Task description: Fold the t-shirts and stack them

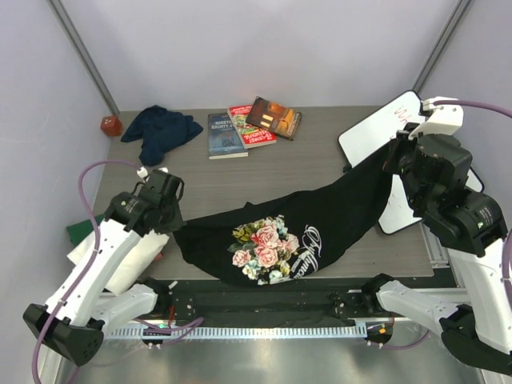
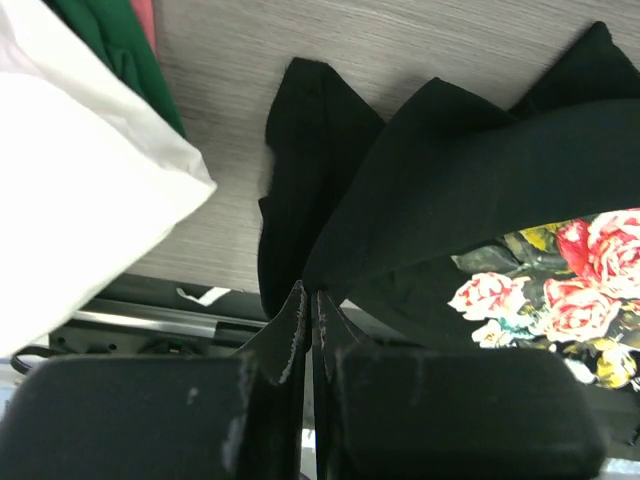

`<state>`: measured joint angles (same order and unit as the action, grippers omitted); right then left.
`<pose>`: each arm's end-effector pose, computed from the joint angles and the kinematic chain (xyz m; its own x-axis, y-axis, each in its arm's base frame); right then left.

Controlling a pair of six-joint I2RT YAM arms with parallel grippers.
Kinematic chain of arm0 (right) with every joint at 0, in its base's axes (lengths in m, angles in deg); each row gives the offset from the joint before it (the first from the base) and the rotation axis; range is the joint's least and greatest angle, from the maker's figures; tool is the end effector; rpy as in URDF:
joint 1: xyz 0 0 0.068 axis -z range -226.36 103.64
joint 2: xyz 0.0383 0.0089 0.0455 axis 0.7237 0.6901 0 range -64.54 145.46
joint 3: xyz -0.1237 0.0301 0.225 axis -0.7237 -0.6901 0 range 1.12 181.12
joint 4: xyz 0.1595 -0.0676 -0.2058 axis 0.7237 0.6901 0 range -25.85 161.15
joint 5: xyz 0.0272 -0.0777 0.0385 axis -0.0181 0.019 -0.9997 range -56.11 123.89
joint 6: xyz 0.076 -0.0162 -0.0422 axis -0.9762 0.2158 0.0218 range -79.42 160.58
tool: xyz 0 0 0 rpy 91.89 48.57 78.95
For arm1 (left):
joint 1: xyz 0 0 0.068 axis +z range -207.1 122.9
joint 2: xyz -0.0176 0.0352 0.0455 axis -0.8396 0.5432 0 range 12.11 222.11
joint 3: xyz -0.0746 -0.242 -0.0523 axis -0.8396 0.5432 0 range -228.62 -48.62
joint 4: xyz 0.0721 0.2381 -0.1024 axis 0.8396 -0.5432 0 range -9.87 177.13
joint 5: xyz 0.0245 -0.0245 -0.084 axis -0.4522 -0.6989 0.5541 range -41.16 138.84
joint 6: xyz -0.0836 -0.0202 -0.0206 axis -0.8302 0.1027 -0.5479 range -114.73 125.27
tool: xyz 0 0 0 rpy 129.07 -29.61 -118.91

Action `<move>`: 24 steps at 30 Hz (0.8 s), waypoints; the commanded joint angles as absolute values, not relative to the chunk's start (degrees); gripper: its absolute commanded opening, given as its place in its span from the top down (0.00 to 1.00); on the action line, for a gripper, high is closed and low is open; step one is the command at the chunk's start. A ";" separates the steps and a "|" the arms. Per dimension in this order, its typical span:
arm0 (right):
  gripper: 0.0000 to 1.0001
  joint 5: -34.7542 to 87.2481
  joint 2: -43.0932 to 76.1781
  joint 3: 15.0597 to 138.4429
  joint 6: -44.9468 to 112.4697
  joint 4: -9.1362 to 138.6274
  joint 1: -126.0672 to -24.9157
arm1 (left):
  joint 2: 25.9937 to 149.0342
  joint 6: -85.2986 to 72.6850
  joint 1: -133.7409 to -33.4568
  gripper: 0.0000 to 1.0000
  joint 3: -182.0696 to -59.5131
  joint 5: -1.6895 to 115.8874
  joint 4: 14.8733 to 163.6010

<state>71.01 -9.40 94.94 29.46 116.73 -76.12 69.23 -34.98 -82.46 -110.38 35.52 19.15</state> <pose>0.1713 0.0432 0.4901 -0.1828 0.0726 -0.9805 0.1510 0.9875 0.0449 0.1881 -0.0691 0.2686 -0.8253 -0.3047 -0.4754 -0.2750 0.9522 -0.1328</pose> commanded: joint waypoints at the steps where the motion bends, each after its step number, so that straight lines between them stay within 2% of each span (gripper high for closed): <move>1: 0.99 70.02 -10.05 94.02 28.36 115.30 -76.07 | 68.79 -37.53 -82.32 1.00 -111.11 39.59 15.95; 7: 0.99 69.66 -9.61 93.49 27.83 115.13 -76.07 | 70.02 -38.85 -82.32 0.99 -102.60 46.90 21.11; 9: 0.99 69.66 -9.87 93.49 28.01 114.95 -76.07 | 71.08 -39.55 -82.32 0.87 -100.13 48.31 22.09; 10: 0.99 69.75 -9.87 93.58 28.18 115.04 -76.07 | 71.34 -39.73 -82.32 0.70 -99.43 48.40 22.88; 13: 0.99 70.01 -10.05 93.40 28.36 114.95 -76.07 | 71.35 -40.17 -82.32 0.66 -100.56 46.21 23.41; 18: 0.99 70.19 -10.48 92.88 28.54 114.34 -76.07 | 71.87 -40.78 -82.32 0.52 -106.88 41.38 22.53; 21: 0.99 69.84 -11.19 92.00 28.45 113.55 -76.07 | 73.36 -41.40 -82.32 0.50 -109.44 38.22 24.81; 24: 0.99 69.57 -11.89 91.56 28.45 112.93 -76.07 | 76.26 -41.75 -82.24 0.53 -109.53 35.49 28.50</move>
<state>69.72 -10.34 91.73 28.19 116.44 -76.14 73.03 -40.73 -82.46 -108.32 40.81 23.15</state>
